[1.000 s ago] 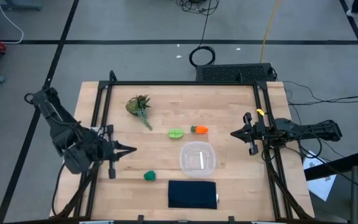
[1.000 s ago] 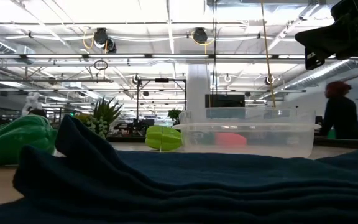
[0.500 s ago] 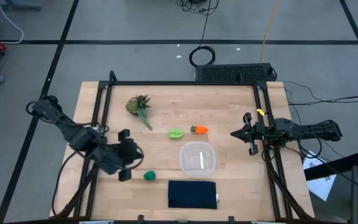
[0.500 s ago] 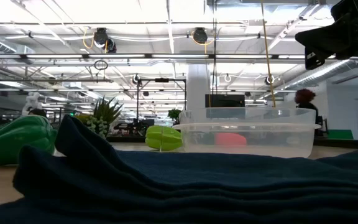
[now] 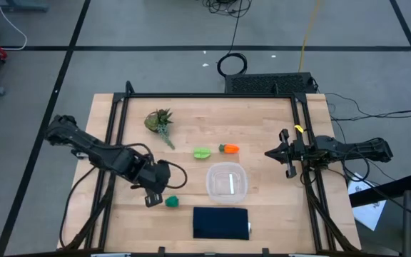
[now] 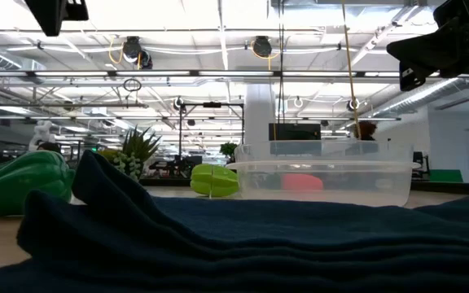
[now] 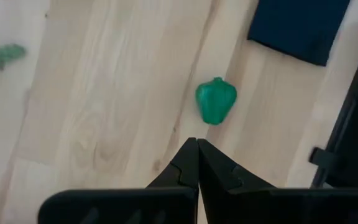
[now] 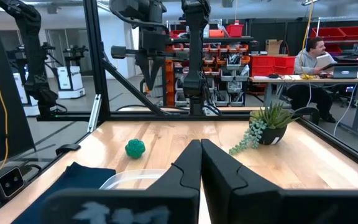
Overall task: Pick and placing Produce into tupperware
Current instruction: Put the green bell pepper into the transparent bin
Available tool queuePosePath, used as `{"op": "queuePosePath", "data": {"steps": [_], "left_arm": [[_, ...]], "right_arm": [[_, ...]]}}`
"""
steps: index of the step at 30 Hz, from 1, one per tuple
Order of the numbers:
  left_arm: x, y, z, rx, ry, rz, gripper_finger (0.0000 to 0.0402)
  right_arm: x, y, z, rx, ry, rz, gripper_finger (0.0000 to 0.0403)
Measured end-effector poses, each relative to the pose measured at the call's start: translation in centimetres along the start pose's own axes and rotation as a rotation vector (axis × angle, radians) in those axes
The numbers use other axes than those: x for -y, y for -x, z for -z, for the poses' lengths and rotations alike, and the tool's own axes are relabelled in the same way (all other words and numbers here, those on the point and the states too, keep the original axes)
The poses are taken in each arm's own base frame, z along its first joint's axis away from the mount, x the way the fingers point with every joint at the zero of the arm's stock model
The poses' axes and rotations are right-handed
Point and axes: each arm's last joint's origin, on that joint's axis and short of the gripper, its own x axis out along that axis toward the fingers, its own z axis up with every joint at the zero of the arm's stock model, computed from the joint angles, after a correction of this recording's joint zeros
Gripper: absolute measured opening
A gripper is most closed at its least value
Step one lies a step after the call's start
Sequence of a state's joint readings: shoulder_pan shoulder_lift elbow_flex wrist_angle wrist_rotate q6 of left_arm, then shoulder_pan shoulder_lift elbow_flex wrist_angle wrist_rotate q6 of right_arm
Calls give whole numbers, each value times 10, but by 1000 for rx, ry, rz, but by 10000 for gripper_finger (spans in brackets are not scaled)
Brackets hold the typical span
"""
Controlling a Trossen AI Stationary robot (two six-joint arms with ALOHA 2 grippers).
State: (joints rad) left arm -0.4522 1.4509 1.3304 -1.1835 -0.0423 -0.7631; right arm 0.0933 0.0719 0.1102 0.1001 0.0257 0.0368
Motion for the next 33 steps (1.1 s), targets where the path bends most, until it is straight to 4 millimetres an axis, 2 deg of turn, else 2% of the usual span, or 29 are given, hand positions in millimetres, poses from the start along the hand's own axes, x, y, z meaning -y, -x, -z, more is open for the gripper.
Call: {"op": "queuePosePath", "data": {"steps": [11,18,24,33], "left_arm": [[2,-1,-4,-5,9,55,20],[6,-1,-9,51,-15,91,59],[13,0,-11,97,-43,146,137],[20,-4,-10,105,-62,145,309]], "right_arm": [[0,0,0,-1,0,0,0],[0,0,0,-1,0,0,0],[0,0,1,-6,1,0,0],[0,0,1,-7,1,1,0]]}}
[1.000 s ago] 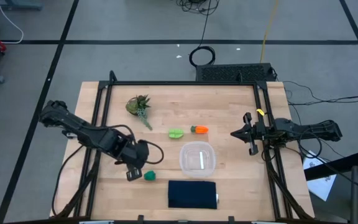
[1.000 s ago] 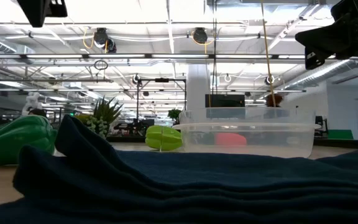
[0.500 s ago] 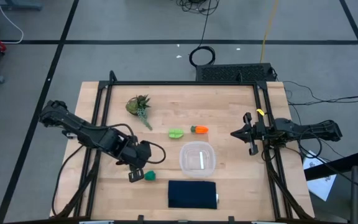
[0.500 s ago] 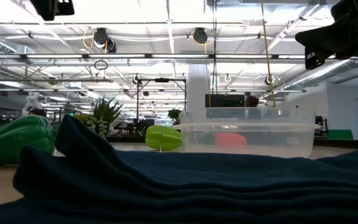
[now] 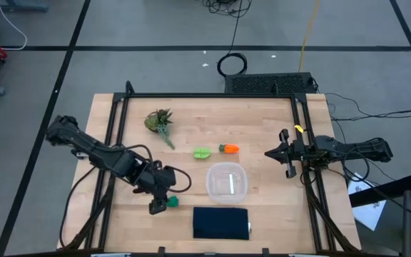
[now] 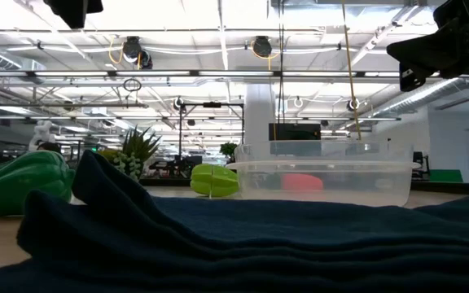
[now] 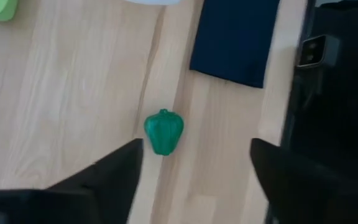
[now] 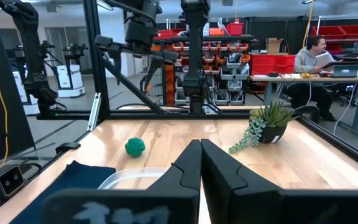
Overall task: Pick and placing Produce into tupperware
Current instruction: Put the green bell pepper into the transparent bin
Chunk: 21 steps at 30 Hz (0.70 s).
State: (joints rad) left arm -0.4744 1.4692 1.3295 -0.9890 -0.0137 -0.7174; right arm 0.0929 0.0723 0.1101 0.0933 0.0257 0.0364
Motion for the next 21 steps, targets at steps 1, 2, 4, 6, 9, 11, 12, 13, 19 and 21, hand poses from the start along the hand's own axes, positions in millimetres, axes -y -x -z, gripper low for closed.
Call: {"op": "queuePosePath", "data": {"steps": [1,2,4,6,9,11,12,13,19,21], "left_arm": [[1,-2,0,4,-6,-14,325],[2,-5,0,4,-8,-26,340],[4,-13,-1,-1,-13,-48,363],[5,-22,-1,-18,-19,-77,379],[6,-36,-2,-44,2,-109,389],[7,-47,-3,-74,7,-125,390],[7,-51,-3,-91,9,-127,390],[8,-56,-2,-104,8,-133,390],[11,-77,1,-168,-3,-157,390],[12,-83,2,-181,-1,-171,390]], "right_arm": [[0,0,0,0,0,-1,0],[0,0,0,0,0,0,0],[0,0,0,0,-2,0,0],[0,0,0,0,-2,0,0],[0,0,0,-3,-3,0,0],[0,0,0,-4,-3,0,0],[0,0,0,-5,-3,0,0],[0,0,0,-5,-3,0,0],[0,0,1,-10,-4,0,0],[0,0,1,-10,-4,0,0]]}}
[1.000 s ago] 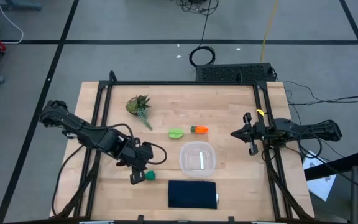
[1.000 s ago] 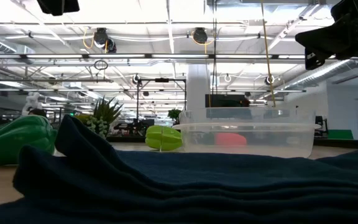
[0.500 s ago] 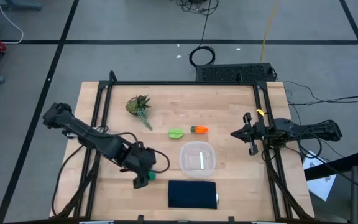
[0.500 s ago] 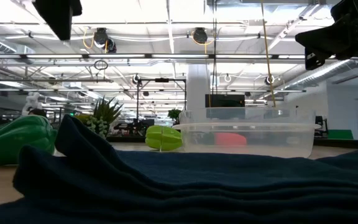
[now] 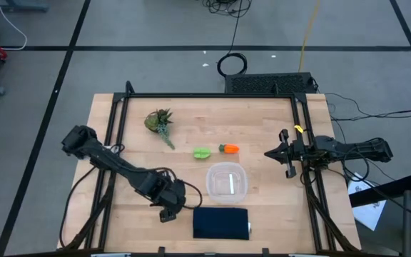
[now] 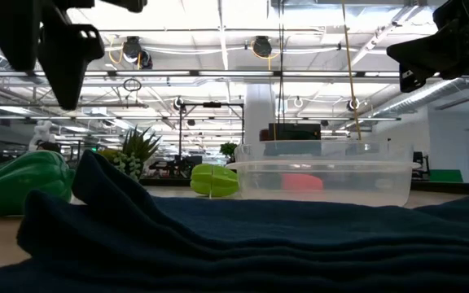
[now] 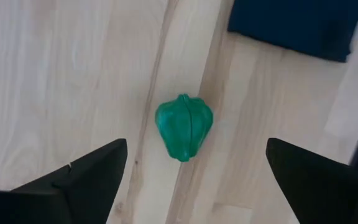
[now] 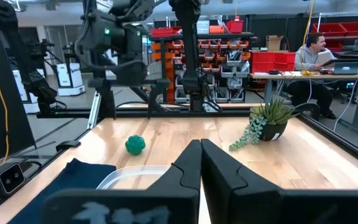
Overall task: Pick and placing Produce into tupperware
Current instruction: Put the green bell pepper into the transparent bin
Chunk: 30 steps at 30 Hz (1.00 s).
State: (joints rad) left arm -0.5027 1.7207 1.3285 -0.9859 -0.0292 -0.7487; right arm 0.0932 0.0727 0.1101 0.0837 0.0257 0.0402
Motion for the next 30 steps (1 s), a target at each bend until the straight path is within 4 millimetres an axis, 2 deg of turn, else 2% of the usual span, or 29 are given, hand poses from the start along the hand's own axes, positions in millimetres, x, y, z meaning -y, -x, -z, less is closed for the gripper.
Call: {"op": "queuePosePath", "data": {"steps": [16,30], "left_arm": [[9,-34,8,-36,24,-61,390],[0,-63,18,11,24,-51,390]], "right_arm": [[0,0,0,1,0,0,0],[0,0,0,2,0,-1,0]]}}
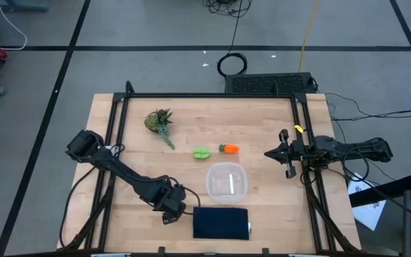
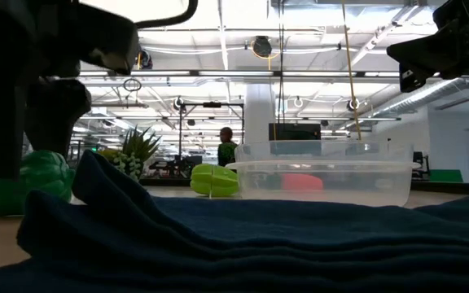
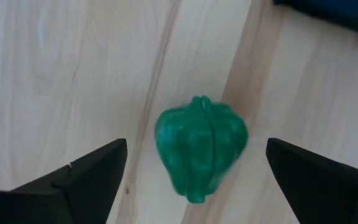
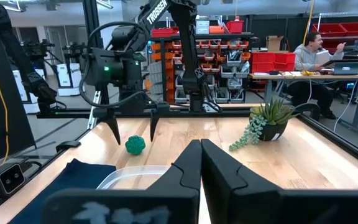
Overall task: Pick and placing Produce into tupperware
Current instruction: Put the green bell pepper into the transparent bin
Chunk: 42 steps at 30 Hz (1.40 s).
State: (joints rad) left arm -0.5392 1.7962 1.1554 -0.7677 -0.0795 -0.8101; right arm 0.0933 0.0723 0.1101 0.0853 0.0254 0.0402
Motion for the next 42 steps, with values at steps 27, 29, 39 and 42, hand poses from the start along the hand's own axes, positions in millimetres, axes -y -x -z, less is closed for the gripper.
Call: {"op": "queuePosePath", "data": {"steps": [27,29,39,42], "left_arm": [[-9,-20,5,-23,-48,87,297],[-10,-20,4,-29,-43,92,266],[-13,-16,-2,-48,-70,91,170],[-11,-10,-5,-48,-89,88,173]], "right_arm": [[0,0,1,-9,0,1,0],[0,0,1,-12,0,1,0],[0,0,1,-15,1,1,0],[0,0,1,-15,1,1,0]]}}
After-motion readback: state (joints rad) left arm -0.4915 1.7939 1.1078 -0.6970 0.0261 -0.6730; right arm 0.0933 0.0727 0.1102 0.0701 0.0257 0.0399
